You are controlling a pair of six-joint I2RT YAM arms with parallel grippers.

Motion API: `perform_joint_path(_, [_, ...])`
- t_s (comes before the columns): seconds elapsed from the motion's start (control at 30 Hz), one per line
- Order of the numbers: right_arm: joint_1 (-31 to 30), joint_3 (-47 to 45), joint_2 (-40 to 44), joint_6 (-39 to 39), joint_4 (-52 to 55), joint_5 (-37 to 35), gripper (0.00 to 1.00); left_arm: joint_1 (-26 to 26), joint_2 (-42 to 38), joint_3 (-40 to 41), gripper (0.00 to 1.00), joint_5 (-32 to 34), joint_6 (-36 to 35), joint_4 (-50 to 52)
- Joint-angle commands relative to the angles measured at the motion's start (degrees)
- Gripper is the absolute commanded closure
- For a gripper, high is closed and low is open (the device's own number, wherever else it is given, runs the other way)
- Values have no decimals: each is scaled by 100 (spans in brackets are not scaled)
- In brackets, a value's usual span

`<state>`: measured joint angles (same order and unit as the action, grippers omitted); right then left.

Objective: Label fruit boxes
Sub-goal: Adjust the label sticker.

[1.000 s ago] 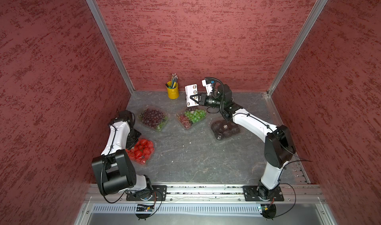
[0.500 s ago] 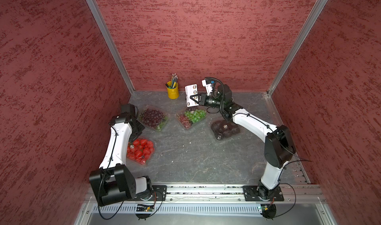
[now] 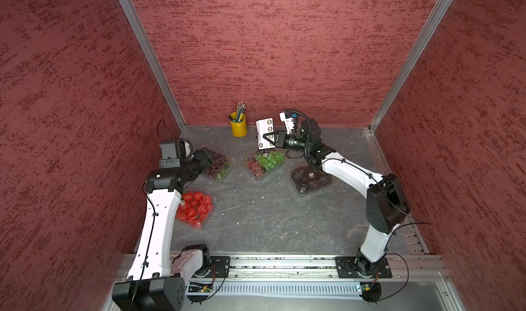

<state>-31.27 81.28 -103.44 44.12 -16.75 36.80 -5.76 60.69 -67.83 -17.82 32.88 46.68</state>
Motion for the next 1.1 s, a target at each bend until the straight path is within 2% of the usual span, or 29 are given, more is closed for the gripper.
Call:
perform_joint_path(0.0, [62,-167,315,283,-612,15,100,83,-99,-56,13,-839,223,-883])
perform_joint_path(0.2, [191,-418,531,614,-1268,157,100,209,56,158,14,-2011,988,-2167])
perform_joint_path(0.37, [311,-721,602,1413,-2352,416,100,578,339,249,18,-2730,1621,-3396])
perform_joint_path(0.5, [349,-745,542,1955,-3066,648,100,978,641,189,24,-3023,1882,-4122])
perform_joint_path(0.6, [350,-677,404,2486,-3735,876,100,1223,910,26,30,-3178,1904,-4251])
perform_joint_path(0.73, [349,-577,210,3115,-4486,1040,100,1447,1104,-57,44,-3292,1953,-4472])
perform_joint_path(0.9, [340,-538,115,3297,-4672,1106,100,1608,1226,-123,56,-3361,2028,-4734])
perform_joint_path(1.07, [341,-597,89,3335,-4685,1058,100,1760,1304,-107,60,-3471,2196,-5104])
